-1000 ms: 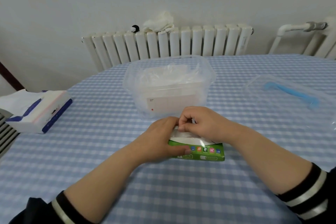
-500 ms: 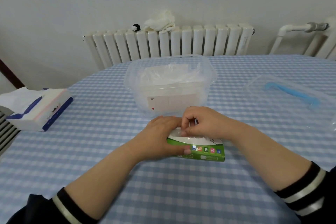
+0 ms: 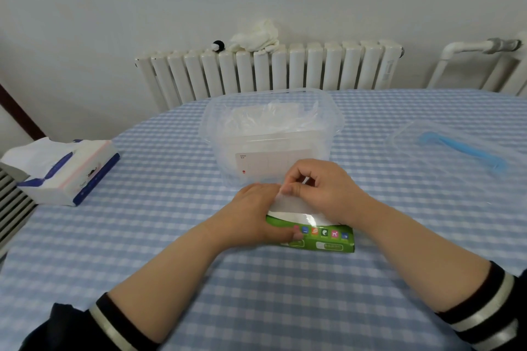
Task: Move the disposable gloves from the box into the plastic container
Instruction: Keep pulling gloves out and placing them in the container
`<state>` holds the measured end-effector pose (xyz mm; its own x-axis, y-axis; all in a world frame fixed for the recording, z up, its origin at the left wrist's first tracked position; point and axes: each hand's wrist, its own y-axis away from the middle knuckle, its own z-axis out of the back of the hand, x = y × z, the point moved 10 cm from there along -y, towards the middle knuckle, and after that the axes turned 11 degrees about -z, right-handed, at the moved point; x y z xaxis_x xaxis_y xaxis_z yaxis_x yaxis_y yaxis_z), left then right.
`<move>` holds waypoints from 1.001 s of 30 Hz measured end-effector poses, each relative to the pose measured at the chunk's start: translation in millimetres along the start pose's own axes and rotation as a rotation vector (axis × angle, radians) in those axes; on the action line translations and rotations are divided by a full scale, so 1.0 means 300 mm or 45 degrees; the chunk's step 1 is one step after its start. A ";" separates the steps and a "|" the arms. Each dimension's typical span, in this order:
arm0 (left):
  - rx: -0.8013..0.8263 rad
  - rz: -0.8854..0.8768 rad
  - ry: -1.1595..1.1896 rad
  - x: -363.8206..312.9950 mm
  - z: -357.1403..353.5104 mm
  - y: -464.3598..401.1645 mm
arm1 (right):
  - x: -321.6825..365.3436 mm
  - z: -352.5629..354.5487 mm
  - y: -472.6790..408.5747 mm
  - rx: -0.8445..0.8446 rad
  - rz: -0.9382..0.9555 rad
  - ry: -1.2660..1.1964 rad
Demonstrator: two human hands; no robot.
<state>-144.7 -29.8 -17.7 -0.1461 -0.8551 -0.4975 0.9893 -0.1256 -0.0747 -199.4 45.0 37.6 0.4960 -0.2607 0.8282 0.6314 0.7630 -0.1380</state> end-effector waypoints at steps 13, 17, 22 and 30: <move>-0.002 -0.085 -0.082 -0.033 0.016 0.001 | 0.098 0.275 0.014 -0.410 0.038 -0.711; 0.027 -0.065 0.273 -0.035 0.042 0.010 | 0.105 0.293 0.026 -0.420 0.067 -0.634; -0.307 -0.067 0.997 -0.071 0.216 -0.010 | 0.183 0.319 0.061 -0.471 0.197 -0.364; -0.674 -0.090 1.021 -0.185 0.414 -0.047 | 0.220 0.287 0.070 -0.359 0.200 -0.023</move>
<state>-150.2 -42.9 118.2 -0.3572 -0.2313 -0.9049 0.8779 0.2476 -0.4098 -204.6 94.7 135.9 0.5911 -0.1403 0.7943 0.6896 0.5986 -0.4075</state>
